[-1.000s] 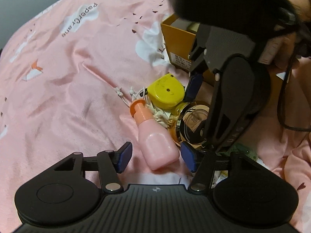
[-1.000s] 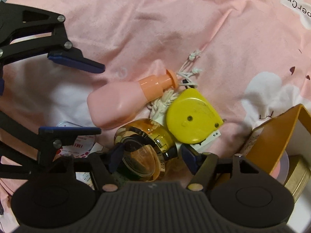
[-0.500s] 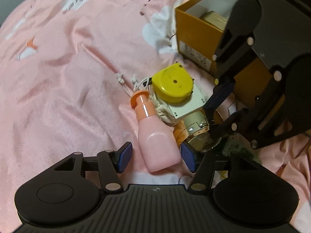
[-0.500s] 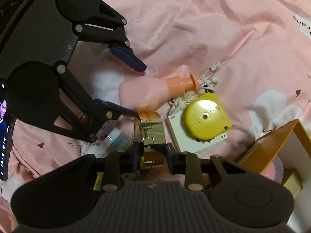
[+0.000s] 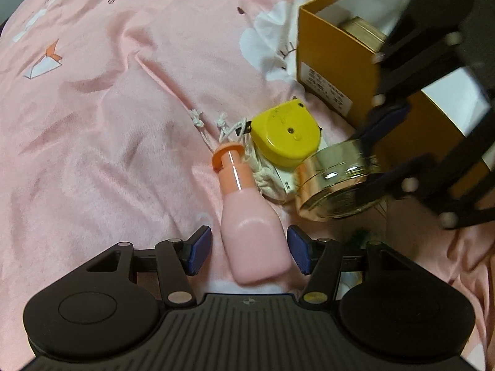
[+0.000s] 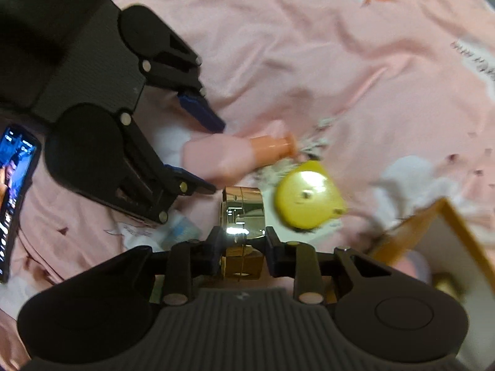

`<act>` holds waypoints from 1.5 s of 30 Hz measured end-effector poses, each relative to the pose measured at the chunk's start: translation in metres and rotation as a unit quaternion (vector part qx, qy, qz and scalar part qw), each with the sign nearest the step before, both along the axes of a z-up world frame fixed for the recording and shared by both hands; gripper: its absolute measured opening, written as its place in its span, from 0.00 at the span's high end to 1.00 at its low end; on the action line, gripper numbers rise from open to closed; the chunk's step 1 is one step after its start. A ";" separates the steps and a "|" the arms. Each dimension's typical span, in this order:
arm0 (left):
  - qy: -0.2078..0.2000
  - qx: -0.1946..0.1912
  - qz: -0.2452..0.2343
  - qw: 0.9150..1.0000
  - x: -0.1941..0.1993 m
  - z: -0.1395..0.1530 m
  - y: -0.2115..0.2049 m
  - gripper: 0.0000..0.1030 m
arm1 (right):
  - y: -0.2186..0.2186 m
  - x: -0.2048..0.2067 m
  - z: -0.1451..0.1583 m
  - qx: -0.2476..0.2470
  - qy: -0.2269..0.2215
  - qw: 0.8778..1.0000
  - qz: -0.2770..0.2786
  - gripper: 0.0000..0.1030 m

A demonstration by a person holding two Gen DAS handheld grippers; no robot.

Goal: Organize rigid objects
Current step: 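Grasp the gold round compact with the right tool while the left tool grasps the pink bottle, then lower the compact and pink bottle into the box and open both tools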

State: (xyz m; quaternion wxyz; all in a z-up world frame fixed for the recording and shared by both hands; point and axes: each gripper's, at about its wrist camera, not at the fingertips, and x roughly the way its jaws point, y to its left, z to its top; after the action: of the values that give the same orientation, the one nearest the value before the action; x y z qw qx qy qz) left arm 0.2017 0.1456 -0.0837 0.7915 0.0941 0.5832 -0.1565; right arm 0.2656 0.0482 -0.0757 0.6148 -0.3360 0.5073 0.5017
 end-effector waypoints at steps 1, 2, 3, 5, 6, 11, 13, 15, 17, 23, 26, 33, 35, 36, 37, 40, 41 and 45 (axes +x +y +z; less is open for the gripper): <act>0.002 0.001 0.006 1.000 0.003 -0.002 -0.001 0.37 | -0.004 0.002 0.003 0.002 0.001 1.000 -0.003 0.74; 0.006 0.002 0.013 1.000 0.007 -0.004 -0.002 0.38 | -0.007 0.005 0.006 0.003 0.002 1.000 -0.010 0.74; 0.009 0.003 0.019 1.000 0.009 -0.006 -0.003 0.40 | -0.009 0.006 0.008 0.005 0.001 1.000 -0.014 0.74; 0.019 0.005 0.025 0.999 0.013 -0.010 -0.005 0.48 | -0.013 0.005 0.008 0.007 -0.004 1.000 -0.018 0.74; 0.026 0.006 0.027 0.999 0.014 -0.012 -0.007 0.49 | -0.012 0.004 0.008 0.006 -0.003 1.000 -0.021 0.73; 0.023 0.012 0.042 0.999 0.013 -0.013 -0.011 0.52 | -0.016 0.004 0.004 0.012 0.010 0.999 -0.031 0.74; 0.011 0.009 0.048 0.999 0.008 -0.008 -0.010 0.52 | -0.017 0.002 0.003 0.015 0.011 0.999 -0.033 0.74; 0.002 0.008 0.057 0.998 0.002 -0.002 -0.009 0.52 | -0.020 0.001 0.005 0.022 0.007 0.999 -0.038 0.74; -0.005 0.004 0.067 0.998 -0.005 0.007 -0.007 0.52 | -0.025 -0.001 0.010 0.034 0.002 0.999 -0.042 0.74; -0.038 -0.005 0.084 0.996 -0.022 0.042 -0.006 0.54 | -0.038 -0.007 0.034 0.072 -0.005 0.996 -0.050 0.74; -0.056 -0.006 0.083 0.995 -0.029 0.060 -0.012 0.54 | -0.044 -0.013 0.047 0.088 -0.015 0.995 -0.051 0.74; -0.104 -0.018 0.066 0.992 -0.039 0.102 -0.036 0.54 | -0.069 -0.020 0.080 0.125 -0.049 0.988 -0.070 0.74; -0.118 -0.027 0.061 0.991 -0.040 0.115 -0.044 0.54 | -0.081 -0.019 0.091 0.136 -0.063 0.985 -0.082 0.74; -0.125 -0.031 0.057 0.990 -0.039 0.121 -0.049 0.54 | -0.087 -0.019 0.097 0.140 -0.068 0.984 -0.088 0.74; -0.129 -0.034 0.053 0.990 -0.038 0.126 -0.054 0.54 | -0.094 -0.018 0.102 0.144 -0.074 0.982 -0.095 0.74; -0.140 -0.045 0.033 0.989 -0.032 0.137 -0.072 0.54 | -0.115 -0.015 0.114 0.151 -0.094 0.977 -0.117 0.74; -0.142 -0.048 0.026 0.988 -0.029 0.139 -0.078 0.54 | -0.122 -0.013 0.117 0.150 -0.100 0.976 -0.126 0.74; -0.139 -0.058 -0.010 0.989 -0.016 0.142 -0.108 0.54 | -0.150 -0.006 0.118 0.140 -0.113 0.971 -0.161 0.74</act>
State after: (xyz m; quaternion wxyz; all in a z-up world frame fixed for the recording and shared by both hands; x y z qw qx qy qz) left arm 0.1853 0.0376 0.0580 0.8674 0.0750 0.4565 -0.1834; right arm 0.2593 -0.1016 0.0427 0.7815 -0.2153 0.4071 0.4209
